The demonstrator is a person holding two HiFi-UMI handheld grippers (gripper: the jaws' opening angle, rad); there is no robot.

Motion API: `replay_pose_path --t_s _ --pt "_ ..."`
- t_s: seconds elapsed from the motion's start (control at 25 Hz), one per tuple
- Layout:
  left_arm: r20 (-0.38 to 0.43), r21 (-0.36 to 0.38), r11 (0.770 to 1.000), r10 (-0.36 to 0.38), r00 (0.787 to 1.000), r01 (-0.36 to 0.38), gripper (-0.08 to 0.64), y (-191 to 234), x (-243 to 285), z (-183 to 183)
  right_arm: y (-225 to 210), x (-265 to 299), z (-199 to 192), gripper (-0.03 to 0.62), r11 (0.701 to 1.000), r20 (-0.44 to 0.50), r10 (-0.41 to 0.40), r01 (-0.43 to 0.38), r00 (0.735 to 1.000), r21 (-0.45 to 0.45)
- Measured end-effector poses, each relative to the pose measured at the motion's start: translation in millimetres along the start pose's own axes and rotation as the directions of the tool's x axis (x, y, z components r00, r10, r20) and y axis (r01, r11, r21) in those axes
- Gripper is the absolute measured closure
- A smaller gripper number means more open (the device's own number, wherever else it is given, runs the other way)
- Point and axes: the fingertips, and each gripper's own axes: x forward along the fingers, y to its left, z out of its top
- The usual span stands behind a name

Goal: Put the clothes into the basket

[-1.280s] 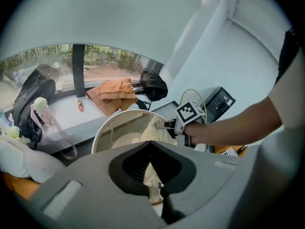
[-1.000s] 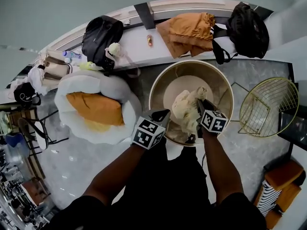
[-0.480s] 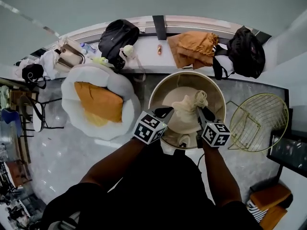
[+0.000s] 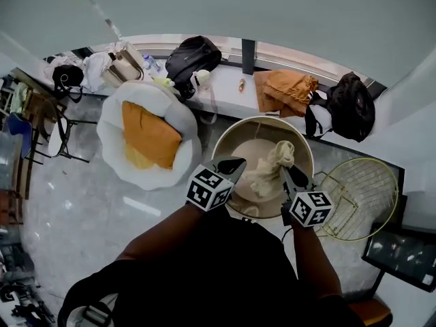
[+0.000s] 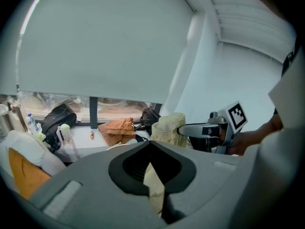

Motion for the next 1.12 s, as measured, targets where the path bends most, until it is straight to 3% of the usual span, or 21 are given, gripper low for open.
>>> replay_pose_path --t_s 0.2,0.56,0.84,1.12 --pt "0.061 -0.028 0.997 0.073 0.995 -0.071 0.56 -15 -34 -6 26 -23 -6 0.513 0.995 -0.015 0.08 -0.081 0.997 -0.058" --pt "0.128 -0.007 0.996 0.088 0.988 -0.088 0.56 -40 -82 -12 83 -46 -10 0.514 0.984 0.017 0.15 -0.148 0.988 -0.102" --pt "0.166 -0.006 0.997 0.075 0.983 -0.075 0.56 -40 -129 -27 130 -52 -16 0.514 0.983 0.056 0.15 -0.143 0.987 -0.115" --pt "0.141 0.011 0.999 0.044 0.989 -0.046 0.56 -39 -190 -76 187 -61 -48 0.514 0.993 0.094 0.105 -0.099 0.99 -0.065"
